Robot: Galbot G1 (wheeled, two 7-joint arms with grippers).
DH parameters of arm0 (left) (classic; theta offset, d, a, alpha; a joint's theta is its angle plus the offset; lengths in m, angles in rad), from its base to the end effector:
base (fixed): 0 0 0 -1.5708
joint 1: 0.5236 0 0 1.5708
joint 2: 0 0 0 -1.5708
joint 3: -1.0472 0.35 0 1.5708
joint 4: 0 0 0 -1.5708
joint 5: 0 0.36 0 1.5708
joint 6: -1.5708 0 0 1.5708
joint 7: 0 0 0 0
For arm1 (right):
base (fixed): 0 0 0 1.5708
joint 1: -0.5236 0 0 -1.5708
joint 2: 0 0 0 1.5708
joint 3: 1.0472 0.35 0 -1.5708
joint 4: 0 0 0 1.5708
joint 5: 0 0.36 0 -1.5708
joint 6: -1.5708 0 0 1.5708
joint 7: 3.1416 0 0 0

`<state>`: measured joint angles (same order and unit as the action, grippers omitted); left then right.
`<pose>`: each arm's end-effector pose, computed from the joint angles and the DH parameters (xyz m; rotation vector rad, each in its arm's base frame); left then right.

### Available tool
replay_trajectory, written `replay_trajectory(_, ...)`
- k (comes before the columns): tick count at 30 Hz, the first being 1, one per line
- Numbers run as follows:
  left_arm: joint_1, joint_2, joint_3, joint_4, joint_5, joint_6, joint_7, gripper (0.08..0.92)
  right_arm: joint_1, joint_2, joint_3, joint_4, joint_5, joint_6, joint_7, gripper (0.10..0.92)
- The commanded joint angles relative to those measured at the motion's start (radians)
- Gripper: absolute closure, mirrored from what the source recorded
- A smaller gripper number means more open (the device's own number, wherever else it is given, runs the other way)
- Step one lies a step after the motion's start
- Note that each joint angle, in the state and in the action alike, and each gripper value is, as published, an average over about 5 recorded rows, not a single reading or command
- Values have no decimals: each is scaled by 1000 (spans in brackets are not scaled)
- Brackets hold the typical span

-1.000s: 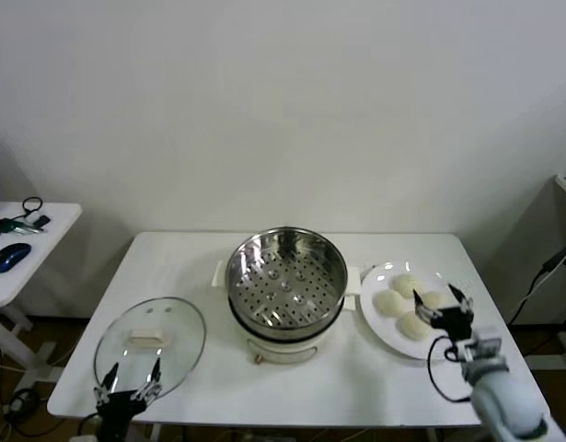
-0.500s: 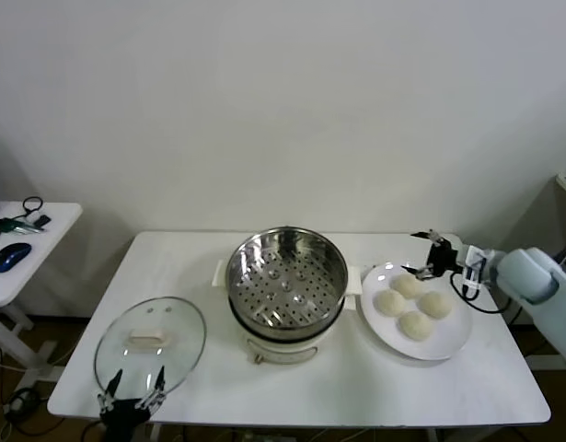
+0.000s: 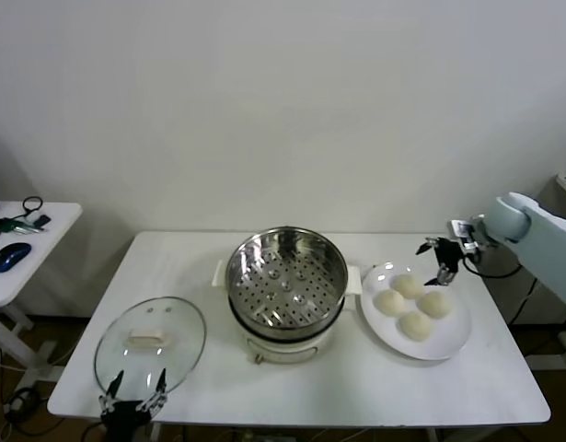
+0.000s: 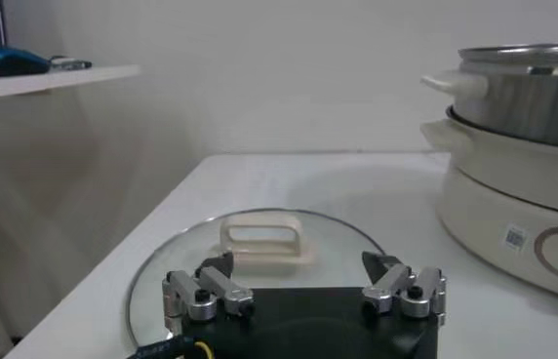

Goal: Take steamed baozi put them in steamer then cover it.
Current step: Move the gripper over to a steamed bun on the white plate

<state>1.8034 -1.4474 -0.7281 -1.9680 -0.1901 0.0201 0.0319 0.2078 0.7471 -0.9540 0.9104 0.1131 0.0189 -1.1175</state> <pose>0.0987 0.0928 -0.3691 0.1485 -2.7848 -0.0288 0.5743 -0.2264 -0.1598 1.2820 -1.4954 1.2862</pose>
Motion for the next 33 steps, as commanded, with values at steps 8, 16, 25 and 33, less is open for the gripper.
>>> replay_trajectory(8,11,-2,-11,-12,-1,0,0,177,-8,168,-54,-230,-45,2,-58,203)
replay_trajectory(16,15,-5,-12,-12,-2,-3,-1,177,-95,205,29,-283,-97,-33,7,203)
replay_trajectory(25,10,-6,-9,3,-1,-7,-2,177,-131,237,77,-327,-129,-45,35,203)
replay_trajectory(33,4,-4,-5,13,1,-10,-2,177,-130,259,84,-345,-131,-51,46,276)
